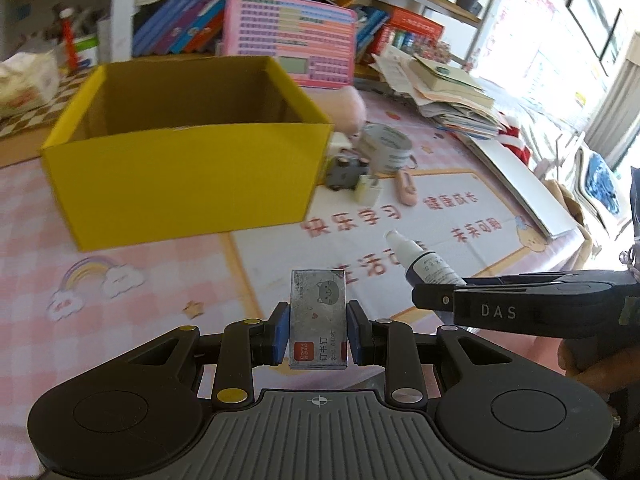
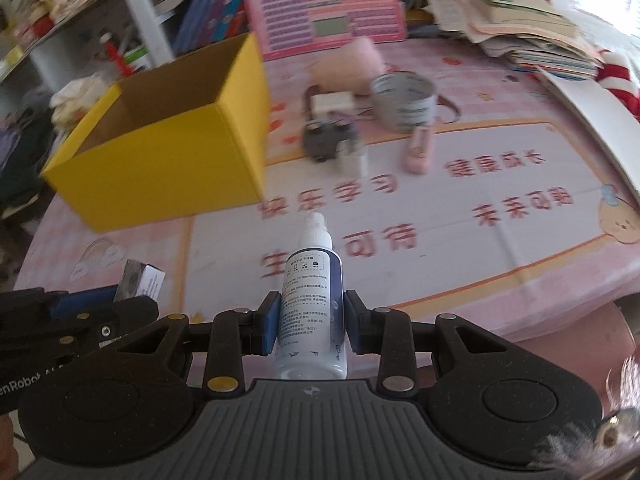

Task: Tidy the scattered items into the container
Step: 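Lift and carry the spray bottle and card box toward the yellow box with both tools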

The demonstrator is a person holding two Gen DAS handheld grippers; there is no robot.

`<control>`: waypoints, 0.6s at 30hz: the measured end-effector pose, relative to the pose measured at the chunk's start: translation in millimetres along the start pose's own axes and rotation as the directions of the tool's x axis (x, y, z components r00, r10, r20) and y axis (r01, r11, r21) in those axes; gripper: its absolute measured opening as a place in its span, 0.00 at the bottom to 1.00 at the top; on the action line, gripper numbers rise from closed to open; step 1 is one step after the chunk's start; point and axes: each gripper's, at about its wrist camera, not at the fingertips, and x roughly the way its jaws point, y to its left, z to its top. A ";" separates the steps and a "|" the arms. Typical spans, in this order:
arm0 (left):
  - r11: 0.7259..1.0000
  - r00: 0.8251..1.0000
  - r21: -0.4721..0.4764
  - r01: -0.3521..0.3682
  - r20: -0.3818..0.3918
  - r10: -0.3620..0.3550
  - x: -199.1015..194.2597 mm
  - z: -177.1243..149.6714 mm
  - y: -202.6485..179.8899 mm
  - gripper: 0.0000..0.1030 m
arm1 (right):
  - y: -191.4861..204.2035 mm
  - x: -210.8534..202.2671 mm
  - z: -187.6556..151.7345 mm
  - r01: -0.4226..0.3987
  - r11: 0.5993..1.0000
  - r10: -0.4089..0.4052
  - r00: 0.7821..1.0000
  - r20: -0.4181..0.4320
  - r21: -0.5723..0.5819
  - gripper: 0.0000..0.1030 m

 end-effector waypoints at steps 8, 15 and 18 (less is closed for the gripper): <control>0.997 0.999 -0.069 -0.037 0.017 0.038 -14.3 -8.1 29.1 0.27 | 37.2 5.7 -3.2 -0.089 0.987 0.082 0.995 -0.056 -0.135 0.31; 0.992 0.996 -0.111 -0.060 0.055 0.067 -28.9 -10.4 45.9 0.27 | 63.7 9.8 -1.0 -0.151 0.964 0.134 0.987 -0.088 -0.219 0.31; 0.988 0.995 -0.136 -0.070 0.066 0.079 -34.1 -12.6 53.2 0.27 | 76.2 13.2 -1.9 -0.186 0.947 0.160 0.980 -0.116 -0.263 0.31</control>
